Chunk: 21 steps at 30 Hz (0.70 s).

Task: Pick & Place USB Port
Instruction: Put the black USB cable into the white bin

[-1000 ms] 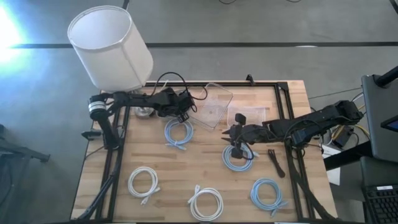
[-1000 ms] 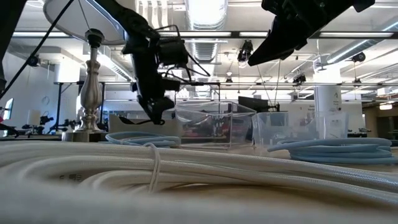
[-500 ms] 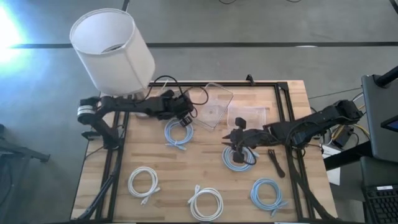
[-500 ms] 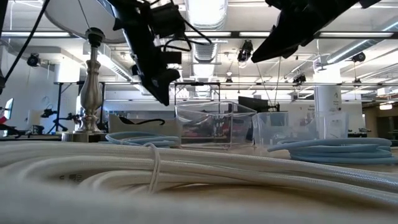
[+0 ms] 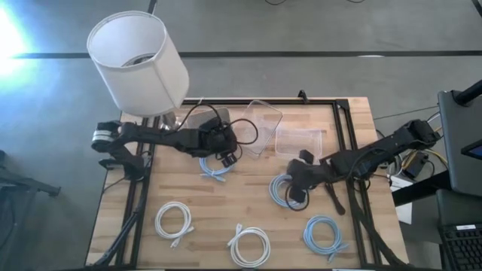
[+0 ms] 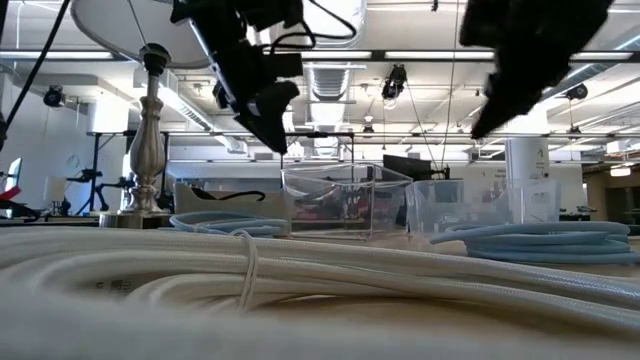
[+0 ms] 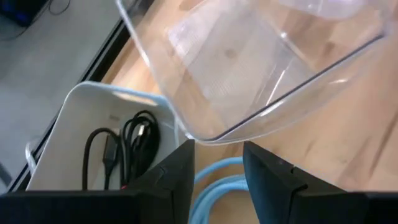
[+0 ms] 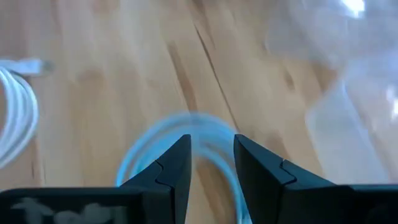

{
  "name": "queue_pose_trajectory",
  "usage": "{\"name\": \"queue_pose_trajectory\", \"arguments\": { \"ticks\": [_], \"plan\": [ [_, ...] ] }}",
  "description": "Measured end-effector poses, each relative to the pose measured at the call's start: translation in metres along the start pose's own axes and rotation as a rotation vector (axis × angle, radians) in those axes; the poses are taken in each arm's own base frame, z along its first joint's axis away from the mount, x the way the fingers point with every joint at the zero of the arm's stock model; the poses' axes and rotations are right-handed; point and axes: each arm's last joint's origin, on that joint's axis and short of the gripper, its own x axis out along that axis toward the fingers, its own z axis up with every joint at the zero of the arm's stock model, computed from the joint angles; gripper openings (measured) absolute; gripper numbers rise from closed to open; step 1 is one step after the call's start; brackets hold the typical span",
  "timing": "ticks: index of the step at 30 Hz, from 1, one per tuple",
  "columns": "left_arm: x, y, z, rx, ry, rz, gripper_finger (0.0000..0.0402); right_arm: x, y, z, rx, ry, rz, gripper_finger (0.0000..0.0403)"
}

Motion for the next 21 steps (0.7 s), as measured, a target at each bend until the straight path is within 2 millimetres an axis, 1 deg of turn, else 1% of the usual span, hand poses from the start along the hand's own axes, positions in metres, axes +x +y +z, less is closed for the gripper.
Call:
{"name": "queue_pose_trajectory", "arguments": {
  "ticks": [6, 12, 16, 21],
  "plan": [
    [-0.013, -0.005, 0.007, -0.002, -0.043, -0.028, 0.0138, -0.007, -0.004, -0.026, 0.165, 0.179, -0.137, 0.0110],
    [-0.016, -0.005, 0.009, -0.007, -0.054, -0.033, 0.0138, -0.016, -0.010, -0.048, 0.385, 0.285, -0.304, 0.0108],
    [-0.016, -0.005, 0.009, -0.006, -0.052, -0.032, 0.0139, -0.018, -0.011, -0.059, 0.493, 0.343, -0.345, 0.0109],
    [-0.016, -0.005, 0.009, -0.005, -0.053, -0.032, 0.0140, -0.016, -0.012, -0.069, 0.532, 0.381, -0.359, 0.0105]
  ]
}}
